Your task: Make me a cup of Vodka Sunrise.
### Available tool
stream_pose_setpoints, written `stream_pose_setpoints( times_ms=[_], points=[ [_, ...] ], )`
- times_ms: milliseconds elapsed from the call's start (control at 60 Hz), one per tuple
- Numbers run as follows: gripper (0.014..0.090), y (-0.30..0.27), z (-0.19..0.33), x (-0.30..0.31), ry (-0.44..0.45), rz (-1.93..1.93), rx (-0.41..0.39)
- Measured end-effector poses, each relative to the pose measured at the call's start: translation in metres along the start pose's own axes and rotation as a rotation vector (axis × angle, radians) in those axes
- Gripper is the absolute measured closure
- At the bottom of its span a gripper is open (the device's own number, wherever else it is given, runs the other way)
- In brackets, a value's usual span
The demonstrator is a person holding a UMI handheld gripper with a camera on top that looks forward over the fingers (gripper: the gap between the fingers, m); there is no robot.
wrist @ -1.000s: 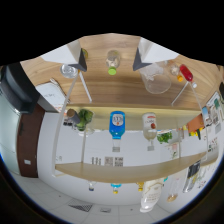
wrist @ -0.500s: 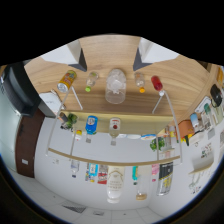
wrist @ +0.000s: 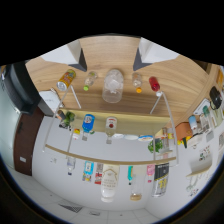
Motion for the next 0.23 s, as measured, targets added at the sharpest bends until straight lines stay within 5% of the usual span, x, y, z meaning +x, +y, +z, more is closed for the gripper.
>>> stream_pose_setpoints(
  times_ms=[233],
  points=[
    [0.0223,0.0064,0.0014,-0.0009,0.0,-0.013,-0.033]
  ],
)
